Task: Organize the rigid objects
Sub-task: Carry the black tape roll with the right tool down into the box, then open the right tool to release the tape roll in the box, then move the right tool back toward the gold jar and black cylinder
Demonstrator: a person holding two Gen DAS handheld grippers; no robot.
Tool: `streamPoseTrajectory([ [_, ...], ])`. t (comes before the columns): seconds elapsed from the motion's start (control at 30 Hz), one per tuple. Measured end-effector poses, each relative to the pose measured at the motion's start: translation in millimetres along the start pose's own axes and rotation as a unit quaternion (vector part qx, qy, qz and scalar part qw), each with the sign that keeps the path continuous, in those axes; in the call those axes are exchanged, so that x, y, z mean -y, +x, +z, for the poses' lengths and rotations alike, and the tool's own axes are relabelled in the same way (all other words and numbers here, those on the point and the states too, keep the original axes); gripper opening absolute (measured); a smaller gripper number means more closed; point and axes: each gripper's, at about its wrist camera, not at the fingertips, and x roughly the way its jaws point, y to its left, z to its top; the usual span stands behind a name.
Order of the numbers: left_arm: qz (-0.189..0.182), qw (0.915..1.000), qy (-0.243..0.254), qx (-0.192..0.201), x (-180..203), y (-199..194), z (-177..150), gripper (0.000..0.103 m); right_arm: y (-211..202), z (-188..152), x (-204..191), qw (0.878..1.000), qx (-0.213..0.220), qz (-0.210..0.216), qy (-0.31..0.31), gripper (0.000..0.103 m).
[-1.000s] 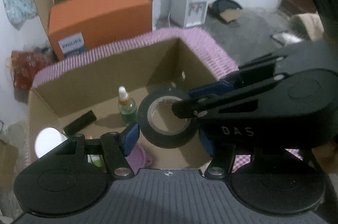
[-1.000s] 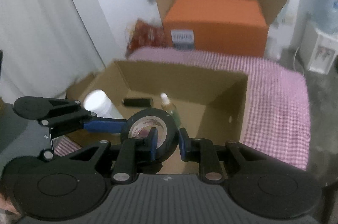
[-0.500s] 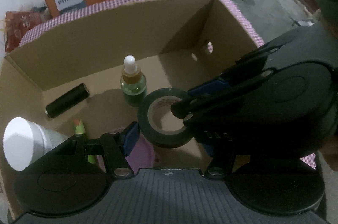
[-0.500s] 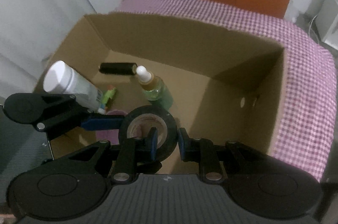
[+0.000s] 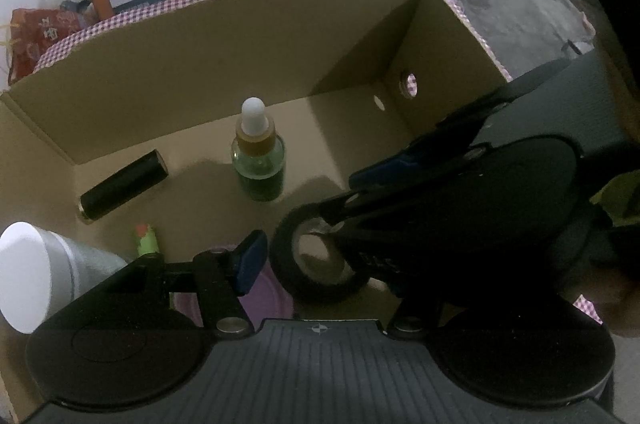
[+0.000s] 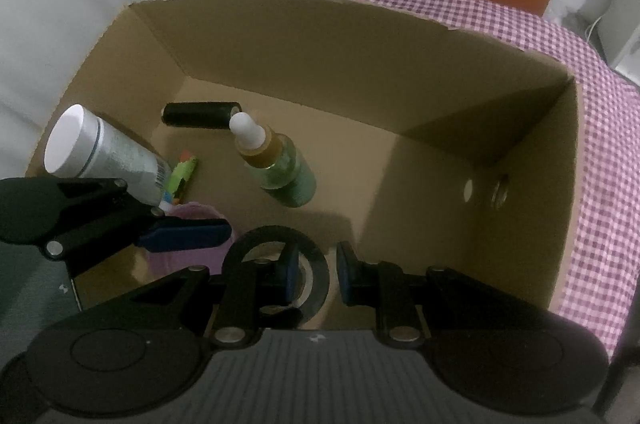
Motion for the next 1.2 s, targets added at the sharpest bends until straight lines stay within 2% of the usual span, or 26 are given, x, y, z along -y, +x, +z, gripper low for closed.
streamPoseTrajectory([
  [0.23, -0.001, 0.9998, 0.004, 0.017, 3, -16, -7, 0.060, -19, -5, 2, 0.999, 0.031, 0.009, 0.012, 0.023],
  [0.4, 0.008, 0.9994, 0.009, 0.033, 5, -34, -19, 0.060, -25, -11, -1, 0.999, 0.033, 0.017, 0.015, 0.023],
  [0.5, 0.013, 0.9988, 0.010, 0.046, 2, -52, -31, 0.060, -27, -14, 2, 0.998, 0.032, 0.040, 0.031, 0.022],
  [0.67, 0.010, 0.9961, -0.006, 0.087, -12, -94, -60, 0.060, -29, -21, 9, 0.993, 0.028, 0.088, 0.077, 0.023],
  [0.87, 0.012, 0.9901, -0.029, 0.137, -31, -136, -103, 0.062, -17, -25, 17, 0.985, 0.005, 0.123, 0.117, 0.023],
  [0.97, 0.017, 0.9873, -0.043, 0.152, -40, -143, -123, 0.062, -10, -24, 18, 0.982, 0.001, 0.139, 0.131, 0.023],
  [1.2, 0.017, 0.9846, -0.076, 0.156, -56, -140, -161, 0.063, 12, -21, 17, 0.980, -0.027, 0.129, 0.147, 0.025],
])
